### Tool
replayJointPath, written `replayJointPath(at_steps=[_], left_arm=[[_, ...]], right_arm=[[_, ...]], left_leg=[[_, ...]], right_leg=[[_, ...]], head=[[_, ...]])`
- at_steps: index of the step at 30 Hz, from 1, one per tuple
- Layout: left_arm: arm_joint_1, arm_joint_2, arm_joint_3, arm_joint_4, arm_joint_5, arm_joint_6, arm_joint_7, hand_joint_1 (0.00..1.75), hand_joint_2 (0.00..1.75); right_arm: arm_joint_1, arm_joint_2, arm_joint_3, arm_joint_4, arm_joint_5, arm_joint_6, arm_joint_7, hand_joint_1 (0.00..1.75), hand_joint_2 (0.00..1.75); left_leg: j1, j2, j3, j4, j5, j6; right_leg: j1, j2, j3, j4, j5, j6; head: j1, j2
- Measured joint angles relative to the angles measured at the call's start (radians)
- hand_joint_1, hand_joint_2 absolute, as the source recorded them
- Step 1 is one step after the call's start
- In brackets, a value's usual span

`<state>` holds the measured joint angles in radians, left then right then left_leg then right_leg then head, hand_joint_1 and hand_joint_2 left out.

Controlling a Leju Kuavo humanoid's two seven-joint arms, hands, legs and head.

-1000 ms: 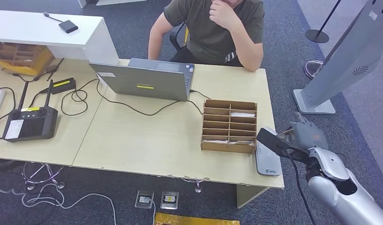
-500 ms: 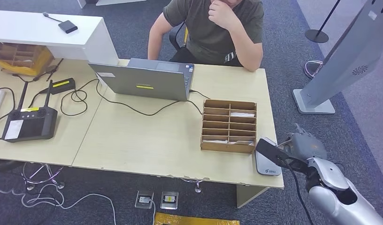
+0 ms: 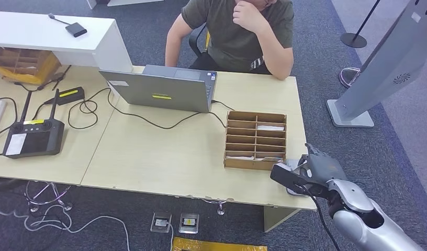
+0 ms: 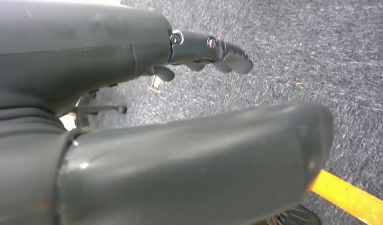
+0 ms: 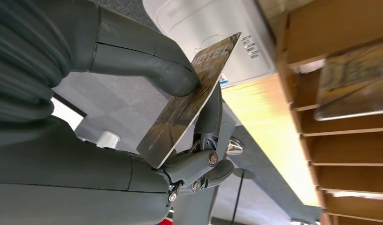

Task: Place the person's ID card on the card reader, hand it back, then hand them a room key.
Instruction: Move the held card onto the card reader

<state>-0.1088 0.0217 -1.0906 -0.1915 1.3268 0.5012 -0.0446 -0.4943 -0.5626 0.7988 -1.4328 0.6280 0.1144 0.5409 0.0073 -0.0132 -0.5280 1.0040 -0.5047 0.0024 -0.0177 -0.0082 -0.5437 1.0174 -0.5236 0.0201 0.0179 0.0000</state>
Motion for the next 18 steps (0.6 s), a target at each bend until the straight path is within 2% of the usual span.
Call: replayJointPath(at_steps=[18], left_arm=[[0.000, 0.000, 0.002, 0.000, 0.017, 0.021, 0.003, 0.00, 0.00]], right_arm=[[-0.075, 0.046, 0.151, 0.064, -0.059, -0.032, -0.028, 1.75, 1.75]], left_leg=[[0.000, 0.000, 0.000, 0.000, 0.000, 0.000]], right_leg=[[0.000, 0.000, 0.000, 0.000, 0.000, 0.000]], head=[[0.000, 0.000]])
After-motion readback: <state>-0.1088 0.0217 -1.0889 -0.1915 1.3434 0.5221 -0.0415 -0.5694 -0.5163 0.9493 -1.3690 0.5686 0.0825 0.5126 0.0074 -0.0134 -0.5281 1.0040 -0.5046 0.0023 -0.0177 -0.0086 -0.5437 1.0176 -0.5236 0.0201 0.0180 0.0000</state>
